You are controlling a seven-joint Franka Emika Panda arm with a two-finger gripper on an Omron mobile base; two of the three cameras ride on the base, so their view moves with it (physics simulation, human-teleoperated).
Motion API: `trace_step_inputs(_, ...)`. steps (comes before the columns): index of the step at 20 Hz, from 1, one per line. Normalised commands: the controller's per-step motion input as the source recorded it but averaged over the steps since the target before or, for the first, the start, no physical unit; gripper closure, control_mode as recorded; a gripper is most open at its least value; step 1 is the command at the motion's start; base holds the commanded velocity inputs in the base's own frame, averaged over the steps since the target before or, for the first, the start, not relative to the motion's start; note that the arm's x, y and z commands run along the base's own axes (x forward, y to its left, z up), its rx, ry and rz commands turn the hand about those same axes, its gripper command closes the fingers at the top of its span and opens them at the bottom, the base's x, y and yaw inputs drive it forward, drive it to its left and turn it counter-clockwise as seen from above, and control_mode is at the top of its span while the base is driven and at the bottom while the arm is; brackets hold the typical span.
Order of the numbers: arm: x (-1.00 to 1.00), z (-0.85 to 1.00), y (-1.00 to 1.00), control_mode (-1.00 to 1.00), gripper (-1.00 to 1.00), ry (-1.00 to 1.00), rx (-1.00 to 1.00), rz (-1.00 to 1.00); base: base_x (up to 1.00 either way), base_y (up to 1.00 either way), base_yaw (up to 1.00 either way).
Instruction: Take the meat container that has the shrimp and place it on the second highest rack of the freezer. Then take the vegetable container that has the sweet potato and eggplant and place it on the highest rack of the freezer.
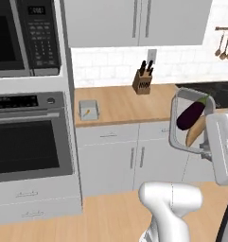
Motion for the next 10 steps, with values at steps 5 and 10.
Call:
trace_step_inputs(5, 0.00, 0.00, 0.00, 1.00, 1.00, 0.00, 0.00, 0.00, -0.11, 0.03, 0.55)
trace_step_inputs(10, 0.00, 0.00, 0.00, 1.00, 1.00, 0.00, 0.00, 0.00, 0.00, 0.00, 0.71)
